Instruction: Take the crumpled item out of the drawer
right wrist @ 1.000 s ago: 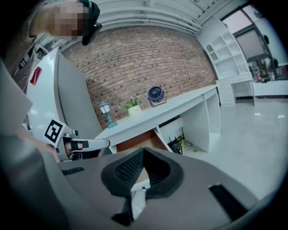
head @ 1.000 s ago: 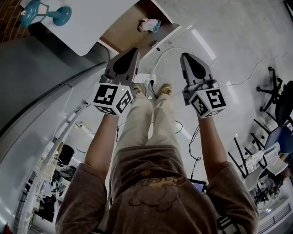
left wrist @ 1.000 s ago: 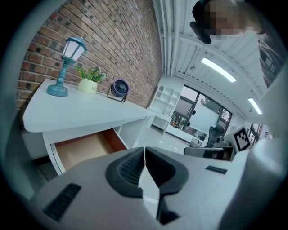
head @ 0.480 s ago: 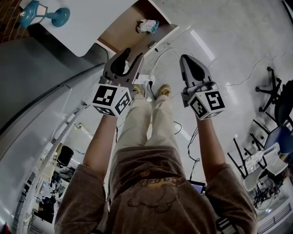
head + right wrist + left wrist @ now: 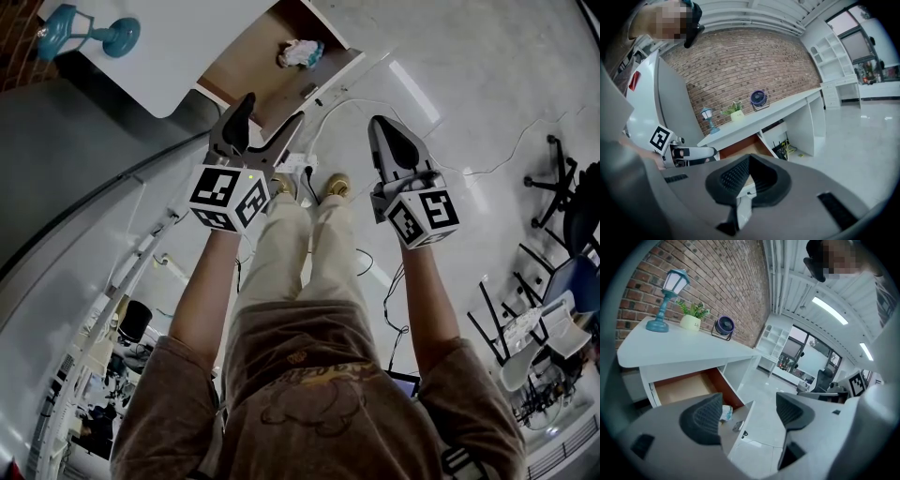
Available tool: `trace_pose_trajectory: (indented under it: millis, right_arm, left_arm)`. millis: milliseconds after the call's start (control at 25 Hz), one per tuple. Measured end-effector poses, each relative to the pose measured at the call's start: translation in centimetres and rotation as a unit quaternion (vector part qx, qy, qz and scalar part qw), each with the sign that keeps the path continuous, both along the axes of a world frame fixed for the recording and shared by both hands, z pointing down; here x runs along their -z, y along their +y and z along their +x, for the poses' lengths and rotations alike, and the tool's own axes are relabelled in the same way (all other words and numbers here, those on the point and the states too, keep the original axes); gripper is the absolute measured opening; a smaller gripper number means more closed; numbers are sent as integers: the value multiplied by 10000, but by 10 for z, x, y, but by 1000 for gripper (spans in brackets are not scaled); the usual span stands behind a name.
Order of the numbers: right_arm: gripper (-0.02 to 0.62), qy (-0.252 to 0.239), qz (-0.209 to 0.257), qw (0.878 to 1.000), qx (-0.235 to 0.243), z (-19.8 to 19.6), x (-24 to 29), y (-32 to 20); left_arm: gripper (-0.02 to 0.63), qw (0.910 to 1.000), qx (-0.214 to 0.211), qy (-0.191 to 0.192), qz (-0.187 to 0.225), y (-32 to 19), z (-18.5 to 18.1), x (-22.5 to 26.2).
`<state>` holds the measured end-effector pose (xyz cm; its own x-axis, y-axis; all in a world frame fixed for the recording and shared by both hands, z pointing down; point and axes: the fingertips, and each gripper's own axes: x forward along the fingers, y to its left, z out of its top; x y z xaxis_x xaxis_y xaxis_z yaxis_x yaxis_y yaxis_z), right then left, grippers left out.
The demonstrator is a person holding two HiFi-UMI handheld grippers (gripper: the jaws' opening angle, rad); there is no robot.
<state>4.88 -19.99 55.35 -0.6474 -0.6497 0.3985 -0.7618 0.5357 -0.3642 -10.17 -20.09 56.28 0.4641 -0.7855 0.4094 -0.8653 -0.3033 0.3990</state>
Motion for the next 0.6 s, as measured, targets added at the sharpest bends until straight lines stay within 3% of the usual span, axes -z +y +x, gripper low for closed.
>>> trace_pose_trajectory:
  millis: [400,600]
  right_arm:
    - [-3,12,-18,9998,-176,9,0,4]
    - [-3,-7,2,9995,-325,16,3,8]
  left_arm:
    - [383,9995,-200,-158,-168,-35,-1,-25]
    - [387,9979,-449,-425,-174,-62,5,-45]
